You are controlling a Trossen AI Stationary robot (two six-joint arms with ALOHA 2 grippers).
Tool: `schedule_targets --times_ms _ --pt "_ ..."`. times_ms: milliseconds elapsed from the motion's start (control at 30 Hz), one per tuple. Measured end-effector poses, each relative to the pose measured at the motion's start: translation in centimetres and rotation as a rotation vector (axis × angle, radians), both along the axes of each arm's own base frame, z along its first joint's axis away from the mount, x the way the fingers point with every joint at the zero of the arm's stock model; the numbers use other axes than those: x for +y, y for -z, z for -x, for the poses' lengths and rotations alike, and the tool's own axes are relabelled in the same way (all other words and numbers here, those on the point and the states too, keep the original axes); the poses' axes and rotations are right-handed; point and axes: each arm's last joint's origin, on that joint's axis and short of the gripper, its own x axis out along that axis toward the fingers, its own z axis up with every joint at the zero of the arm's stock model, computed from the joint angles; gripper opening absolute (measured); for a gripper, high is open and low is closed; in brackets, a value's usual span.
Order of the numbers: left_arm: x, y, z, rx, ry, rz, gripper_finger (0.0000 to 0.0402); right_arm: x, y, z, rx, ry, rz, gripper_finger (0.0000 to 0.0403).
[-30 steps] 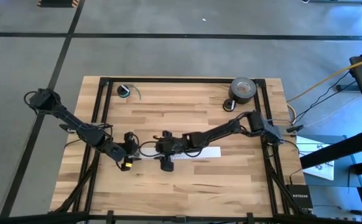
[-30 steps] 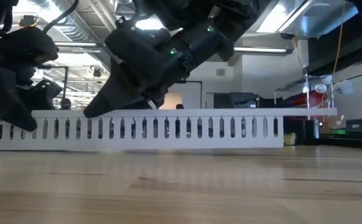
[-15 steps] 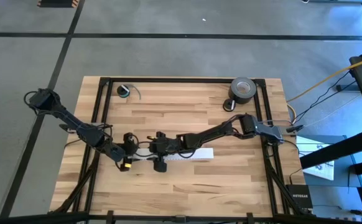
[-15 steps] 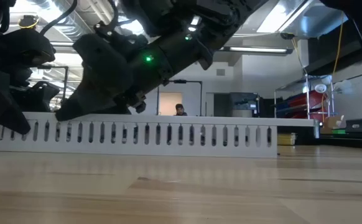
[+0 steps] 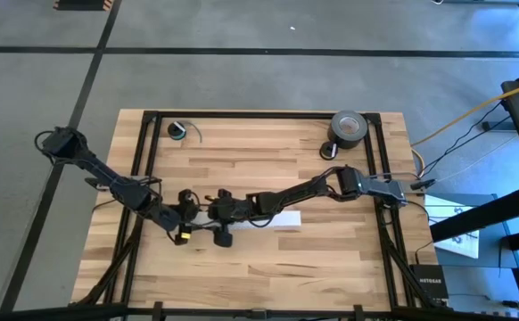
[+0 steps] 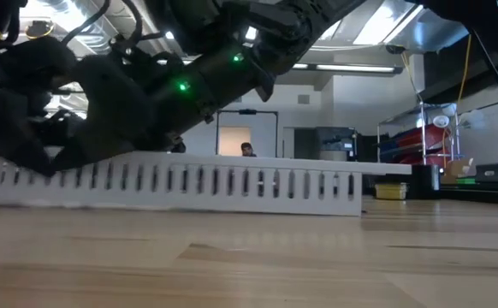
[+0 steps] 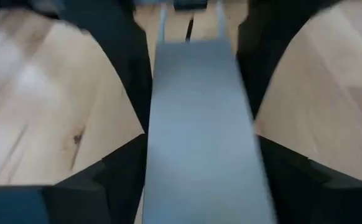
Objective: Ziptie cables
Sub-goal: Close the white cable duct
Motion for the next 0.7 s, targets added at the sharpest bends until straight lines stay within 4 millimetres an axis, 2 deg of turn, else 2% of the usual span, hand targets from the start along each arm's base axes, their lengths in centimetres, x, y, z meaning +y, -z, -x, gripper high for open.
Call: schedule_targets --times_ms 133,333,567,700 --pt "0.2 -0.1 -0.2 -0.005 -0.015 0.017 0.0246 0.0 -0.4 0.5 0.055 -0.021 0.021 0.0284" --pt "1.3 -0.4 -1.1 -0.028 -0.023 0.004 0.0284 -1.3 -2.6 2.0 0.207 -0.020 0.037 0.0312" --pt "1.7 -0.7 -2.9 -0.085 0.057 0.027 0.0291 -1.8 -4.7 4.3 0.344 -0.045 0.087 0.0309" --pt "1.1 -2.1 -4.7 -0.099 0.108 -0.003 0.0291 -1.9 -4.8 5.8 0.364 -0.027 0.071 0.0303"
